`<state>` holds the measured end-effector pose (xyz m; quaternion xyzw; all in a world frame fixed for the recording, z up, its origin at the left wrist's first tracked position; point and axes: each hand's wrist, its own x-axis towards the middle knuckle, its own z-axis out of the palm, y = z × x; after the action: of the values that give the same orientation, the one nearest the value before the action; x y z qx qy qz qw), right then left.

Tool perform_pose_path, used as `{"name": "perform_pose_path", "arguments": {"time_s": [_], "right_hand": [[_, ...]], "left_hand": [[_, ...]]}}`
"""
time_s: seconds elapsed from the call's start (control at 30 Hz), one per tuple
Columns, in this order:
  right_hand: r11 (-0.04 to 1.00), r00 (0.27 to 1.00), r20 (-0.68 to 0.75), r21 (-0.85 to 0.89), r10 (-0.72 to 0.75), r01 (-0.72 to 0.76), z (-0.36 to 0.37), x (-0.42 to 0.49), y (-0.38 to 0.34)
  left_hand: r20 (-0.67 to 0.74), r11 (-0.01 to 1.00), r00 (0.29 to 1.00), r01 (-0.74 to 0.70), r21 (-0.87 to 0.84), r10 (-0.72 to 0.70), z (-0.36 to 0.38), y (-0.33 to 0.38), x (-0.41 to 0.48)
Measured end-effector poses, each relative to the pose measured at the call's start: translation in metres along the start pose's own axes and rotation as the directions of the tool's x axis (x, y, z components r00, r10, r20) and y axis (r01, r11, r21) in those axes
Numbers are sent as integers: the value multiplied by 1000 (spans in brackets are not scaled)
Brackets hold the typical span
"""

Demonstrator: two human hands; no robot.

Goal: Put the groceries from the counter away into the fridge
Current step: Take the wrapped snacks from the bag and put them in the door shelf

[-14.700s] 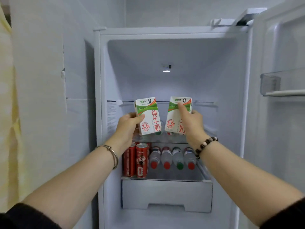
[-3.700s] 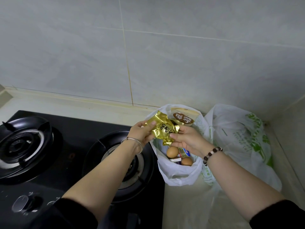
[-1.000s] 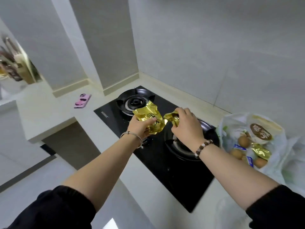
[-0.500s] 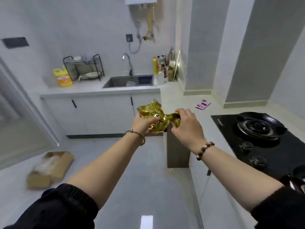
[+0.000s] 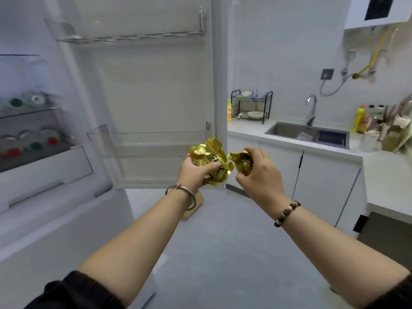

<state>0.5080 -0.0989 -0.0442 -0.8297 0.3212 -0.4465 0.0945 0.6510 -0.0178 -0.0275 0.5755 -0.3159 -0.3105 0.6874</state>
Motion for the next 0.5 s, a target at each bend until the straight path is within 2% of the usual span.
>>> {"name": "perform_pose_path", "arguments": {"time_s": [0.23,0.4,0.5], "right_hand": [[972,981,-62,137,-184,191,56,71,-50],[932,946,-206,212,-252,294,82,122,-64],[926,948,-207,241,-243,290,97,151,-71]], "left_hand": [[-127,991,983,-129,36,132,-63,46,40],[-174,955,942,-269,123,288,-85,80,83],[-173,924,916,-330,192,363,-98,96,107]]}}
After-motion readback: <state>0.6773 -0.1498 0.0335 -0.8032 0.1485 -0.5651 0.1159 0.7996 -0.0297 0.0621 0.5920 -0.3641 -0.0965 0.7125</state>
